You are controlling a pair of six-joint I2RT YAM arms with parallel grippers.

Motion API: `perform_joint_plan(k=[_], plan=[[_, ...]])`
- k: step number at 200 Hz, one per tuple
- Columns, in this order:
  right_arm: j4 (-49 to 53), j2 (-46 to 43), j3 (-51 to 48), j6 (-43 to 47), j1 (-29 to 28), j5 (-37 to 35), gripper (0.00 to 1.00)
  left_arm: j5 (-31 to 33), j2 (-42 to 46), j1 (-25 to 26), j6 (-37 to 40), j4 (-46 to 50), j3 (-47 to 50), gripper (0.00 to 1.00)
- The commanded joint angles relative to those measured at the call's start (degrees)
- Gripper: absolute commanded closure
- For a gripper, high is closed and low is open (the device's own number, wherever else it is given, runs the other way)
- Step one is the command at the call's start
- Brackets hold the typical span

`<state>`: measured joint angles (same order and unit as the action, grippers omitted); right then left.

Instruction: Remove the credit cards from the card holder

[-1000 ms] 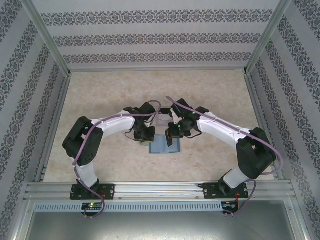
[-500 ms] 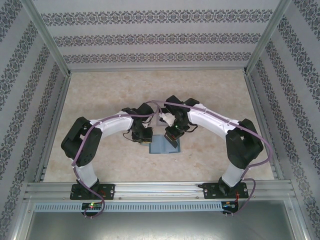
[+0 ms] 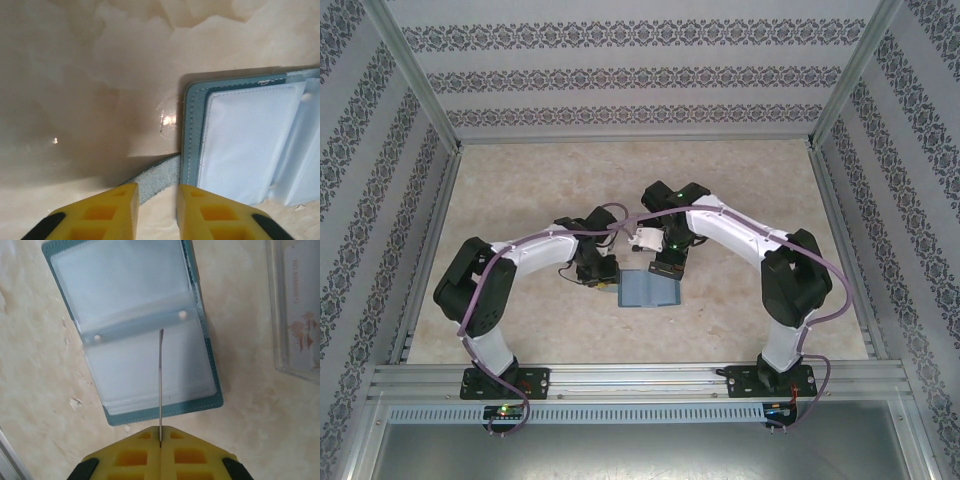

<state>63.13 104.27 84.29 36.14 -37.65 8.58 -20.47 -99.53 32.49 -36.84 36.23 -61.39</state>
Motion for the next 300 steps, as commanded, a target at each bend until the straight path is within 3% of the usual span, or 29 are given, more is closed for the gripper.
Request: perform_joint_plan(k=[1,28,34,40,74,124,146,223,281,300], plan=[[3.8,1.7,3.7,8.3,0.0,-2.8,0.95,-0.2,2.9,-0.8,-1.2,-2.5,1.7,0.68],[4.3,2.9,6.8,11.0,0.2,-3.3,0.94,0.5,4.6,-1.0,-1.7,-2.9,3.0,0.55],[4.5,3.2,7.5,11.3,0.2,-3.7,0.94,0.8,5.1,-1.0,-1.7,-3.0,3.3,0.41],[4.7,3.6,8.2,11.5,0.4,-4.0,0.94,1.1,5.6,-1.1,-1.9,-2.9,3.5,0.32],[6.5,5.8,11.9,12.7,1.2,-4.5,0.94,3.6,7.8,-1.2,-2.2,-1.8,4.2,0.03],[7.1,7.0,15.7,14.3,2.5,-5.2,0.94,6.9,9.8,-1.4,-2.4,0.5,4.0,0.06],[7.4,7.5,17.4,15.2,3.0,-5.6,0.94,8.4,10.5,-1.5,-1.9,1.7,3.5,0.00],[8.5,11.5,24.6,18.5,4.6,-6.3,0.93,11.6,12.1,-1.4,0.0,3.8,2.2,0.00],[11.3,17.1,33.4,21.1,5.8,-6.6,0.93,10.7,14.7,-1.5,1.6,-1.4,4.5,0.00],[12.1,19.3,36.4,21.9,6.2,-6.6,0.93,14.0,16.1,-1.5,0.5,-0.6,4.4,0.00]])
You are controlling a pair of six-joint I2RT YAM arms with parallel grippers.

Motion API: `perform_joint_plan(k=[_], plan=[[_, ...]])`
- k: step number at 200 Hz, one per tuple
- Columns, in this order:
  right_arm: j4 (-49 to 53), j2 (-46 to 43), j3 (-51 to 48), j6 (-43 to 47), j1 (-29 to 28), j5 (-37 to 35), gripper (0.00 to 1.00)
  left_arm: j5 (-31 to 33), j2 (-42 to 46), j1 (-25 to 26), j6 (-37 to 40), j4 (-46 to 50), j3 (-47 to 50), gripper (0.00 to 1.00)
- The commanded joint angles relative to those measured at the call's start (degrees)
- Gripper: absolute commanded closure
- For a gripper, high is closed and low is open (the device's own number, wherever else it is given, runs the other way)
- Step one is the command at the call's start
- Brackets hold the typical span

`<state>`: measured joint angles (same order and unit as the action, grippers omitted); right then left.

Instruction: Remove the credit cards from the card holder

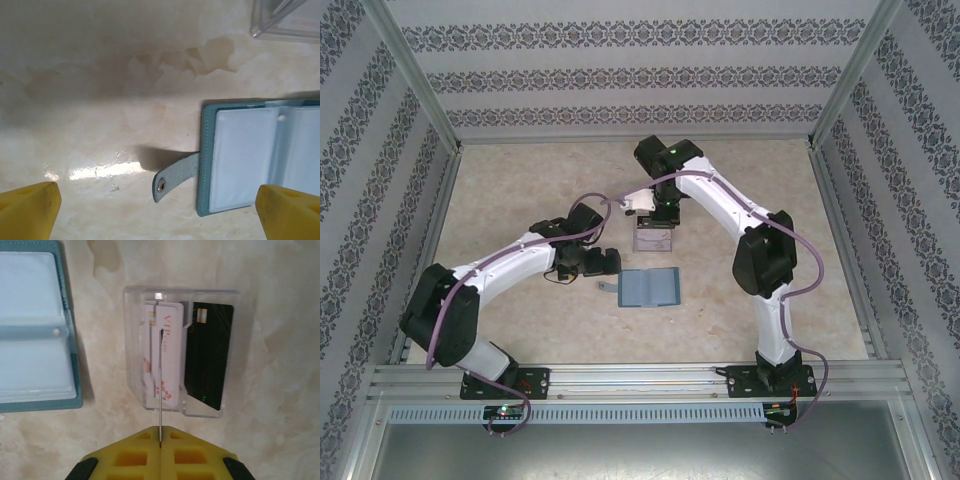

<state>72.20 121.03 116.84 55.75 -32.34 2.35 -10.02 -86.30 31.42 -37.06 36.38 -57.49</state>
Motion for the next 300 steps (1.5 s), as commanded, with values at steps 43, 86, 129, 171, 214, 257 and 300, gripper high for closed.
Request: perform_joint_plan(k=[43,86,129,171,214,257,300], plan=[[4.8,7.1,9.9,3.2,1.7,0.2,0.93,4.6,1.8,-0.8,0.9,0.4,-0.6,0.00],[5.4,10.2,12.8,3.7,2.2,1.4,0.92,3.8,-0.2,-0.9,0.1,0.3,-1.4,0.00],[5.4,12.5,13.9,3.8,2.5,2.1,0.91,3.9,-1.4,-0.9,0.1,1.3,-2.3,0.00],[5.5,13.9,14.2,3.9,2.6,3.6,0.90,4.2,-1.8,-1.0,0.2,2.1,-2.8,0.00],[6.8,14.8,14.1,3.8,2.6,5.1,0.87,3.9,-2.7,-1.0,0.3,2.7,-3.2,0.00],[6.2,15.0,14.4,2.9,2.8,4.6,0.84,3.6,-3.3,-1.1,0.5,3.0,-3.4,0.00],[4.5,14.6,15.1,2.2,3.0,2.1,0.83,4.0,-3.0,-1.0,0.4,3.1,-3.6,0.00]])
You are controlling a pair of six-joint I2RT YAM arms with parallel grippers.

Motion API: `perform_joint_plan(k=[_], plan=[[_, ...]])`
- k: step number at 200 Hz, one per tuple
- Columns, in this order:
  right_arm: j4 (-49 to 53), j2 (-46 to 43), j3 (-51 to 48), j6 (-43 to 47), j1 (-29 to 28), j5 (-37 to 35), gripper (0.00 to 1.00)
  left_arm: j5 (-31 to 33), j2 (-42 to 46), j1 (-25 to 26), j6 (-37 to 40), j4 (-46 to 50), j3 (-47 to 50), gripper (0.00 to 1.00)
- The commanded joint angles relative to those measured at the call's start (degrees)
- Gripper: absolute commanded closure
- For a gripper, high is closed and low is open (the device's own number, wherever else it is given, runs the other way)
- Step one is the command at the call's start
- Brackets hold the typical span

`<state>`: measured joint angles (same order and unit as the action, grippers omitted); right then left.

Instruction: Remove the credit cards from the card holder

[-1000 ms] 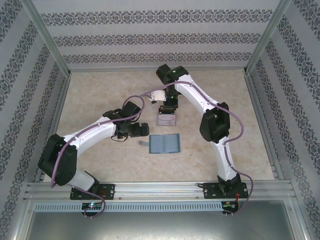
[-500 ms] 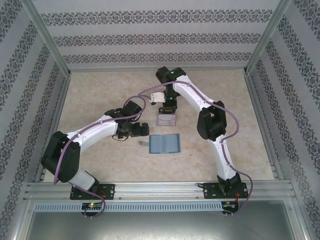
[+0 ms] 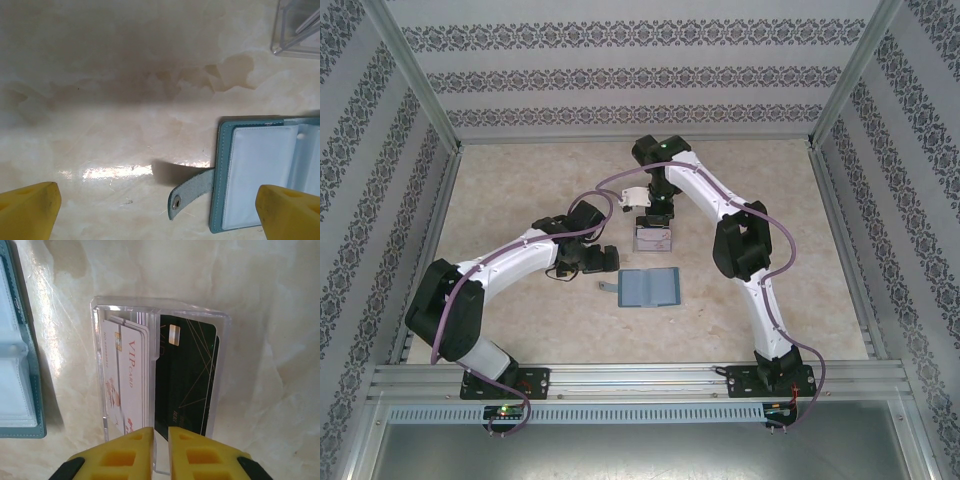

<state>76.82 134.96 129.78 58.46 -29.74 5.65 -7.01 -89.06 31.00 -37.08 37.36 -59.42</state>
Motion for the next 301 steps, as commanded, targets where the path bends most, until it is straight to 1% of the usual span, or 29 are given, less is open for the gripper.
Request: perform_joint_plan(k=[1,27,42,59,73,82,87,88,90,91,92,93,96,116,141,173,187,229,246,276,301], plan=[[-0.2,0.7,2.2,-0.6,0.4,-1.2,0.83,0.9,-0.3,-0.7,0.4,2.2,-1.7,0.00],[-1.0,-0.1,2.5,-1.5,0.6,-1.4,0.81,1.6,-0.4,-0.6,0.7,1.9,-1.6,0.00],[-3.0,-1.3,1.1,-3.2,1.0,-1.3,0.76,2.7,-0.6,-0.9,1.1,1.9,-1.7,0.00],[-7.8,-4.1,-3.7,-5.0,1.3,-1.5,0.69,4.0,-0.4,-1.3,1.8,1.5,-1.6,0.00],[-11.9,-7.0,-8.9,-6.2,1.3,-1.6,0.59,5.1,-0.2,-1.8,2.5,1.2,-1.6,0.00],[-14.2,-8.6,-11.7,-6.6,1.3,-1.5,0.46,5.5,0.0,-2.1,2.9,0.8,-1.4,0.00],[-15.4,-9.5,-13.0,-6.8,1.3,-1.4,0.30,5.8,0.0,-2.2,3.2,0.4,-1.3,0.00],[-15.6,-9.7,-13.3,-6.9,1.3,-1.4,0.28,5.8,0.0,-2.2,3.3,0.4,-1.3,0.00],[-16.1,-10.0,-13.8,-7.0,1.3,-1.3,0.19,5.9,0.0,-2.3,3.4,0.2,-1.3,0.00],[-16.3,-10.2,-14.0,-7.1,1.3,-1.2,0.17,5.9,0.0,-2.3,3.4,0.2,-1.2,0.00],[-16.5,-10.3,-14.3,-7.2,1.3,-1.2,0.09,6.0,0.1,-2.4,3.5,0.1,-1.2,0.00],[-16.7,-10.3,-14.5,-7.2,1.3,-1.1,0.06,6.1,0.0,-2.4,3.6,0.0,-1.2,0.00],[-17.2,-10.9,-15.2,-7.5,1.3,-1.1,0.03,6.2,0.1,-2.6,3.7,-0.2,-1.1,0.00],[-20.3,-13.6,-19.4,-9.7,1.3,-0.9,0.02,7.0,-0.2,-3.4,4.5,-1.4,-0.9,0.00],[-25.7,-18.0,-26.8,-12.9,1.5,-0.3,0.02,7.9,-0.6,-4.3,5.8,-3.1,-0.4,0.00],[-34.3,-24.1,-36.4,-19.2,1.6,0.3,0.02,9.6,-1.9,-5.6,7.5,-5.6,-0.7,0.00],[-38.6,-26.9,-40.8,-23.0,1.8,0.3,0.02,11.5,-2.7,-6.2,8.5,-6.4,-1.1,0.00],[-53.9,-36.1,-55.6,-34.7,2.5,-2.8,0.02,22.7,-3.0,-7.0,11.7,-7.6,-1.4,0.00],[-59.2,-39.0,-61.2,-38.0,3.6,-5.8,0.02,27.9,-2.8,-7.5,13.6,-8.4,-1.0,0.00],[-67.8,-43.4,-70.0,-43.5,6.6,-10.2,0.02,39.4,-2.4,-8.8,16.2,-10.6,0.9,0.00],[-76.3,-46.8,-77.7,-48.3,9.8,-13.5,0.02,44.7,-1.4,-10.4,17.4,-13.7,3.5,0.00]])
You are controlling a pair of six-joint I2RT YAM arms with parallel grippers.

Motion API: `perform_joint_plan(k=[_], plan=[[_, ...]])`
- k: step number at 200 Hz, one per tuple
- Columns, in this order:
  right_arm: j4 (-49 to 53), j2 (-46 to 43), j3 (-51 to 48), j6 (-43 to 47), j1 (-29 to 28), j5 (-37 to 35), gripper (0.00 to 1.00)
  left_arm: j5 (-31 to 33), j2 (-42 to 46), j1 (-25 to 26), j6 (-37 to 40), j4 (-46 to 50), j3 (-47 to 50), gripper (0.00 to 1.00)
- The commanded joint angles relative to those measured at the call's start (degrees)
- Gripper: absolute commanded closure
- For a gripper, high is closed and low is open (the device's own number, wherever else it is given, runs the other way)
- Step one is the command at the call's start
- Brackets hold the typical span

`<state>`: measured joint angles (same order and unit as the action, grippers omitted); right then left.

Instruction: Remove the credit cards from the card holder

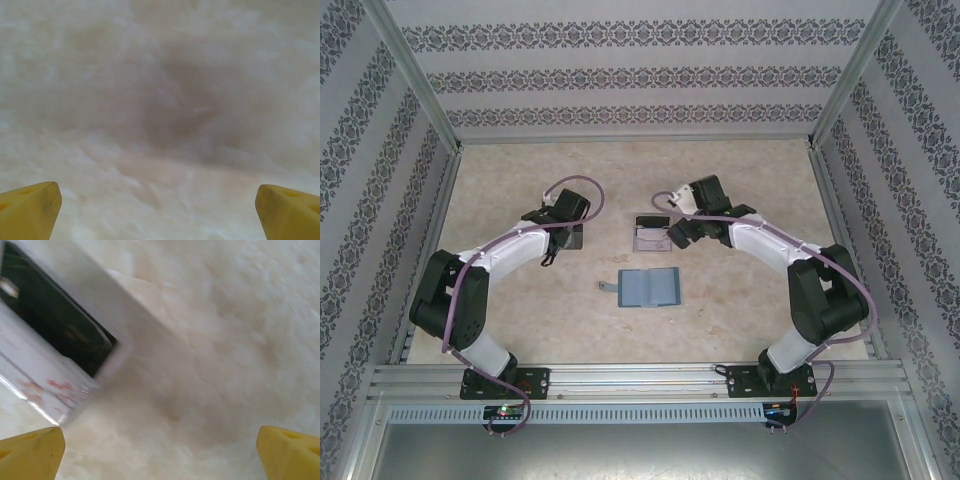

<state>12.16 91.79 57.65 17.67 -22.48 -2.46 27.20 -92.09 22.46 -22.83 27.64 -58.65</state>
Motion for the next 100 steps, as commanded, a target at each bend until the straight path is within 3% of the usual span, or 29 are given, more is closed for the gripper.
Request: perform_joint_plan(k=[1,56,100], plan=[[-11.8,-3.7,-5.9,-7.7,2.6,-5.6,0.02,10.6,1.7,-1.9,3.1,-4.2,2.8,0.00],[-29.6,-7.3,-20.2,-16.0,10.6,-13.8,0.02,5.2,8.8,-11.8,2.8,-13.3,10.0,0.00],[-39.4,-13.2,-28.9,-22.0,18.4,-12.2,0.02,0.8,13.6,-18.0,8.2,-32.7,20.1,0.00]])
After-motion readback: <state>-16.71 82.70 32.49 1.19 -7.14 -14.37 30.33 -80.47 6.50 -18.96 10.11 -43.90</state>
